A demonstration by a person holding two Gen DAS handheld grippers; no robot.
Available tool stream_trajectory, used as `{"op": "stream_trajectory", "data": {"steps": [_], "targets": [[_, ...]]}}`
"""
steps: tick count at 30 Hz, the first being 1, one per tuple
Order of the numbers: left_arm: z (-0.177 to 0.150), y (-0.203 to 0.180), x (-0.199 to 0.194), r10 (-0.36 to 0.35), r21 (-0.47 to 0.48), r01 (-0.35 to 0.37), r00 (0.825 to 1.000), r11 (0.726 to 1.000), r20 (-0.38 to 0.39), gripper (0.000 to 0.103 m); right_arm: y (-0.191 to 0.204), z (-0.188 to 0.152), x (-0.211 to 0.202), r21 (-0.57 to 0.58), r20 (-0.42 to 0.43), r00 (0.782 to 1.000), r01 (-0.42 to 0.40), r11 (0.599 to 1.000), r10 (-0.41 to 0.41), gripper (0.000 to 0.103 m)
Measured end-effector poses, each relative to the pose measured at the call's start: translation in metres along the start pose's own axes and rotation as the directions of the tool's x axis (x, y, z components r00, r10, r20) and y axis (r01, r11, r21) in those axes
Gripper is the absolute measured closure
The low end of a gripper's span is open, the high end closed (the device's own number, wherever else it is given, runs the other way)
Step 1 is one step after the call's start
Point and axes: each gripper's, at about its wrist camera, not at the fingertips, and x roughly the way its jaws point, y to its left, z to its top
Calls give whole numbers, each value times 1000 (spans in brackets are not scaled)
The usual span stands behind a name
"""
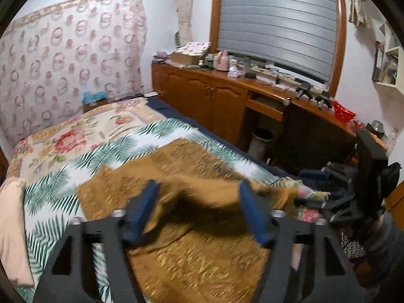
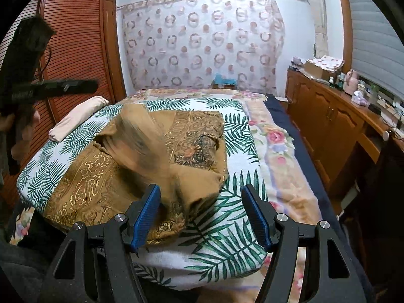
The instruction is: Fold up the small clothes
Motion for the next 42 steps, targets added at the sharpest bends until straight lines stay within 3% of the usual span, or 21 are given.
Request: {"op": "stream_trajectory", "data": {"steps": [9, 16, 30, 42], "targets": [[-59, 55, -4, 103, -129, -112, 992, 985, -72, 23, 8, 9, 9, -42, 3, 1000, -18, 999, 19, 34], [-84, 83, -27, 192, -193, -199, 980, 961, -56, 23, 28, 31, 26, -89, -2, 997, -72, 993, 72, 34], [-100, 112, -57, 269, -227, -269, 963, 936, -31, 23, 61, 78, 77, -182, -55, 978, -208, 961, 201, 34], [-112, 120, -58, 270, -246, -271, 962, 931, -39, 23, 90, 102, 151, -270, -216, 950, -279, 921, 225, 34]]}}
